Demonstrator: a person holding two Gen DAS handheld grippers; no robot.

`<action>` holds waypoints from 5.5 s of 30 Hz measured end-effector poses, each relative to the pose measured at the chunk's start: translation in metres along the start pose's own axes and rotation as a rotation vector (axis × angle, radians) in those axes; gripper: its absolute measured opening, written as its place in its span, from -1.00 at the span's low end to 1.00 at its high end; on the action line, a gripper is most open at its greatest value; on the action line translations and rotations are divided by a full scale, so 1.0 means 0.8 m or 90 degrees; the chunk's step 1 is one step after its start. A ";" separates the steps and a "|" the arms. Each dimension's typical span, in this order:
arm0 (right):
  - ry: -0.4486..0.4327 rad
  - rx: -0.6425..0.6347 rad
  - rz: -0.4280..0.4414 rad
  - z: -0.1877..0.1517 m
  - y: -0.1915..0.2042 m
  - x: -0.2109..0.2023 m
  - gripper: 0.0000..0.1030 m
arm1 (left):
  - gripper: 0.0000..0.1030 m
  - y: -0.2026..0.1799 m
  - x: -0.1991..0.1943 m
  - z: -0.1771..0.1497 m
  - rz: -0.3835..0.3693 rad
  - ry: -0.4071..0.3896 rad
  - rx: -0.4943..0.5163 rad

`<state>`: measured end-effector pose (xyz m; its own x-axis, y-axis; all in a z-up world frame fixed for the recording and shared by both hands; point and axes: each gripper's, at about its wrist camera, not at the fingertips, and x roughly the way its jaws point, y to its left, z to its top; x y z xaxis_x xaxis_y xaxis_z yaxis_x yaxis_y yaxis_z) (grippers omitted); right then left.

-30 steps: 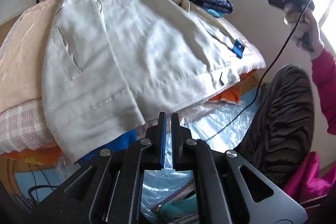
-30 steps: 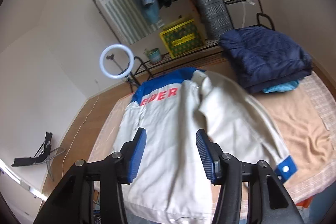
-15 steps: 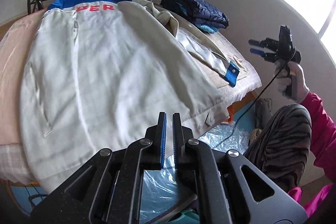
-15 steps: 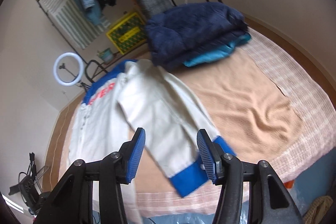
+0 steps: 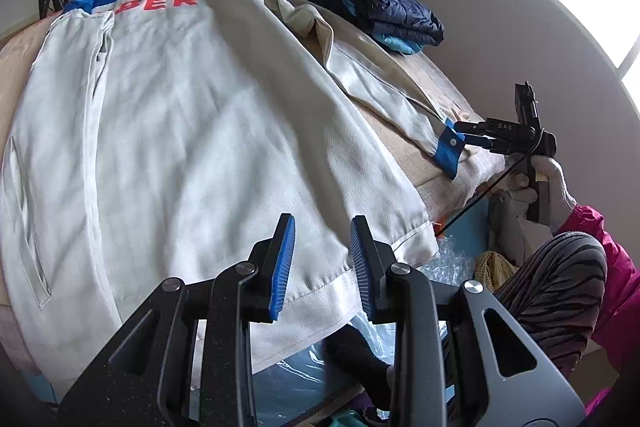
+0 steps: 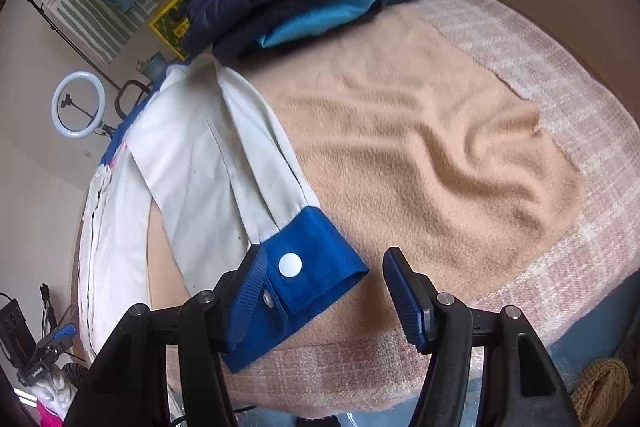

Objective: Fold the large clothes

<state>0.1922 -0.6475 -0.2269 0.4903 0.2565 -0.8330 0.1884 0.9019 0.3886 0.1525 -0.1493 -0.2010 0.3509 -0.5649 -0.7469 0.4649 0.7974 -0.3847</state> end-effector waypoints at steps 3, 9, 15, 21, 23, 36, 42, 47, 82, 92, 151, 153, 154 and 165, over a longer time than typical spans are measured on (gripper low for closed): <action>0.000 -0.021 -0.018 -0.004 0.007 0.009 0.17 | -0.45 0.003 0.000 -0.003 0.000 0.004 0.003; 0.005 -0.066 -0.081 -0.007 0.024 0.013 -0.48 | -0.45 0.015 -0.008 -0.009 0.003 0.001 -0.003; -0.031 -0.112 -0.122 -0.008 0.052 -0.016 -0.98 | -0.45 0.021 -0.018 -0.015 -0.005 -0.006 -0.005; -0.081 -0.113 -0.104 0.003 0.074 -0.059 -1.00 | -0.45 0.025 -0.025 -0.021 -0.015 -0.013 -0.010; -0.099 -0.111 -0.091 0.008 0.085 -0.076 -1.00 | -0.45 0.028 -0.028 -0.022 -0.017 -0.017 -0.014; -0.218 -0.275 0.043 -0.006 0.277 -0.178 -1.00 | -0.45 0.067 -0.053 -0.019 -0.052 -0.061 -0.103; -0.182 -0.387 0.108 -0.061 0.363 -0.170 -1.00 | -0.45 0.088 -0.061 -0.022 -0.084 -0.075 -0.164; -0.082 -0.463 0.167 -0.123 0.419 -0.117 -1.00 | -0.45 0.108 -0.064 -0.022 -0.110 -0.088 -0.216; 0.125 -0.128 0.240 -0.136 0.253 0.037 -0.25 | -0.06 0.090 0.047 -0.057 -0.232 0.057 -0.332; 0.118 -0.145 0.305 -0.129 0.288 0.042 -0.85 | -0.81 0.087 0.009 -0.035 -0.379 -0.013 -0.370; -0.024 -0.126 0.255 0.083 0.229 0.060 0.19 | -0.40 -0.040 0.050 -0.036 -0.028 0.043 -0.027; -0.012 -0.108 0.252 0.109 0.235 0.100 0.19 | -0.40 -0.027 0.061 -0.036 -0.030 0.055 -0.045; -0.003 -0.096 0.252 0.117 0.237 0.123 0.19 | -0.40 -0.020 0.067 -0.037 -0.029 0.060 -0.052; 0.028 0.007 0.225 0.184 0.226 0.255 0.19 | -0.40 -0.013 0.072 -0.044 -0.046 0.060 -0.024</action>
<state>0.4517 -0.4836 -0.2687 0.4898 0.5673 -0.6621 0.0233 0.7506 0.6603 0.1390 -0.1828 -0.2591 0.2390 -0.6008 -0.7628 0.4545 0.7634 -0.4589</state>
